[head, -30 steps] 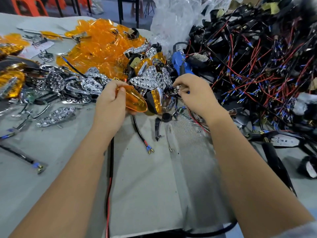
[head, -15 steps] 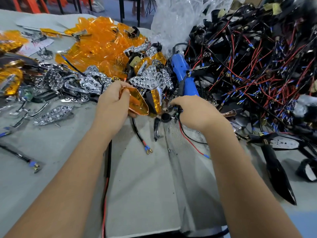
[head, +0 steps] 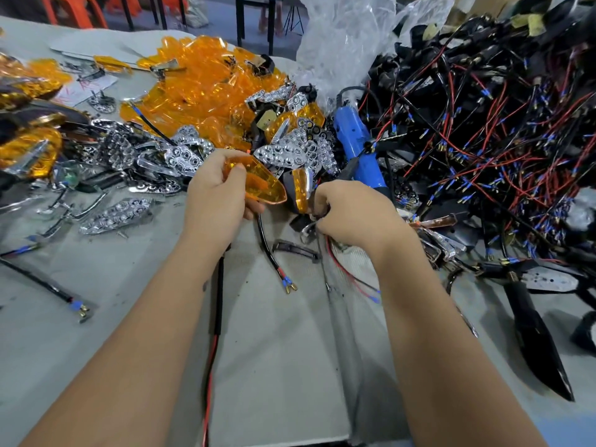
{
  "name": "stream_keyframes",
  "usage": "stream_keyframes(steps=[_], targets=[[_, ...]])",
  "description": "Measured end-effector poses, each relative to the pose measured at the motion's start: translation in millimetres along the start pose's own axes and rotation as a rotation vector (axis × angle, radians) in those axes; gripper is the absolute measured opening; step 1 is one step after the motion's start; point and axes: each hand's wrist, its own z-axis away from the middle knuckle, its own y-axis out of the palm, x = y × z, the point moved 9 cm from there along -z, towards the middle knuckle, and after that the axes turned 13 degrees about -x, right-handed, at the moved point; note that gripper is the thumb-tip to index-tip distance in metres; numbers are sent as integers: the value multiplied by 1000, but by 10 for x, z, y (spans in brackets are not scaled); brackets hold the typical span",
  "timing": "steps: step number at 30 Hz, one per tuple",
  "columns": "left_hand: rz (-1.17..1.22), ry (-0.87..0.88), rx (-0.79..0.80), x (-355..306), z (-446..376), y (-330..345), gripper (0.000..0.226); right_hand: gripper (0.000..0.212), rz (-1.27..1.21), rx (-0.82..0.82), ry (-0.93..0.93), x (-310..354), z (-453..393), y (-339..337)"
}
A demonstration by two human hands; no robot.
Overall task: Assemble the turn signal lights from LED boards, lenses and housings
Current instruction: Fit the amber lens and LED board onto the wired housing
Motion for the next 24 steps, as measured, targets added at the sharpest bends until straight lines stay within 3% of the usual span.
stream_keyframes(steps=[5, 8, 11, 16, 20, 24], targets=[[86, -34, -36, -7, -33, -50, 29, 27, -60, -313, 26, 85, -106, -186], [94, -49, -47, -6, -34, -47, 33, 25, -292, -400, 88, 91, -163, -244], [105, -49, -62, -15, -36, -48, 34, 23, -546, -376, 201, 40, -201, -179], [278, -161, -54, 47, -60, -26, 31, 19, -518, -338, 283, -107, -135, -65], [544, -297, -11, 70, -38, 43, 28, 16, -487, -98, 168, -124, -106, 122], [573, -322, 16, 67, 2, 75, 27, 22, -423, -101, 57, -81, -131, 168]])
